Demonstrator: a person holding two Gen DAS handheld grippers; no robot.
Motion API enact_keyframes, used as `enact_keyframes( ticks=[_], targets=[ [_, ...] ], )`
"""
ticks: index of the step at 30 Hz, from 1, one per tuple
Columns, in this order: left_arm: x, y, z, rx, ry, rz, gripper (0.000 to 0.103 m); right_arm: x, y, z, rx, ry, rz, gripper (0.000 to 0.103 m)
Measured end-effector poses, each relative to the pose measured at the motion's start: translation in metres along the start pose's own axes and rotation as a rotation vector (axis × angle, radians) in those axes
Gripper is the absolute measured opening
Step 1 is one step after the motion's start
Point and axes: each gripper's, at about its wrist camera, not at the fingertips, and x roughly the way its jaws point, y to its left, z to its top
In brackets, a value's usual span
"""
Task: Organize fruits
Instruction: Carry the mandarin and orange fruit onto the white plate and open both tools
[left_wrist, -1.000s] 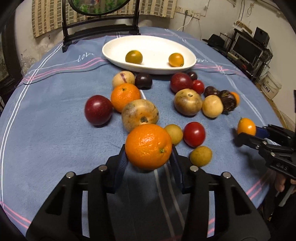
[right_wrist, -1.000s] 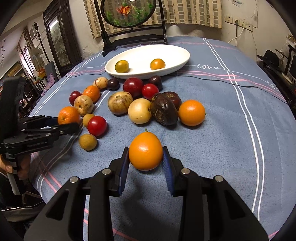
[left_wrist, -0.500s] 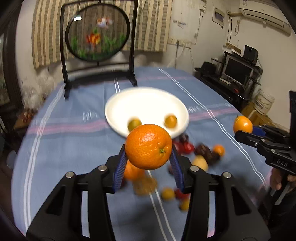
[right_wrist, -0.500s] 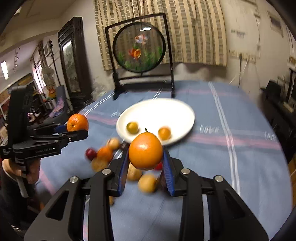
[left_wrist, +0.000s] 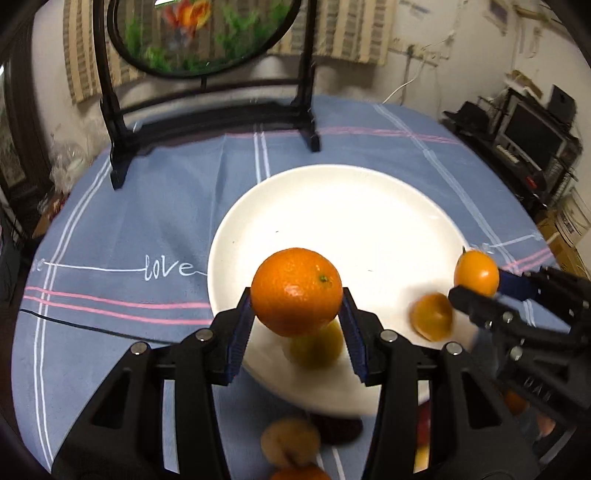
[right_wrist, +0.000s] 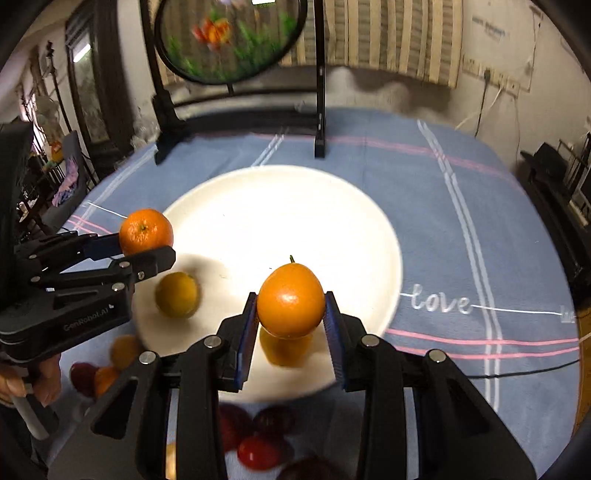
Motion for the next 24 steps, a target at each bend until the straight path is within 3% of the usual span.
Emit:
enact_keyframes(
  ticks=[6,7,8,10,12,19,20,21,24],
  targets=[
    [0.031,0.010,0.002,-0.047,0.074,-0.011,0.048,0.029,-0.002,0.006,0.030,0.051,-0.007,0.036],
    [0.031,0.011,0.002,-0.059,0.071,-0.012,0.054,0.031,-0.002,0.007,0.033,0.058,-0.006,0.038],
    [0.030,0.011,0.001,-0.063,0.063,-0.009,0.068,0.034,-0.002,0.006,0.035,0.074,0.000,0.039],
    [0.021,0.011,0.003,-0.072,0.028,0.016,0.085,0.035,-0.001,0.005,0.031,0.089,0.003,0.039],
    [0.007,0.012,0.004,-0.084,-0.006,0.014,0.086,0.028,-0.001,0.002,0.028,0.072,0.001,0.039],
    [-0.054,0.007,-0.019,-0.015,-0.097,0.003,0.093,-0.039,-0.014,-0.027,0.088,-0.045,0.065,0.044],
    [-0.063,0.007,-0.026,-0.011,-0.112,-0.004,0.094,-0.049,-0.016,-0.035,0.093,-0.059,0.077,0.048],
    [-0.070,0.008,-0.032,-0.010,-0.122,-0.009,0.094,-0.059,-0.017,-0.044,0.098,-0.075,0.082,0.064],
    [-0.092,0.009,-0.060,-0.008,-0.154,-0.014,0.095,-0.093,-0.017,-0.078,0.096,-0.131,0.082,0.065]
  ],
)
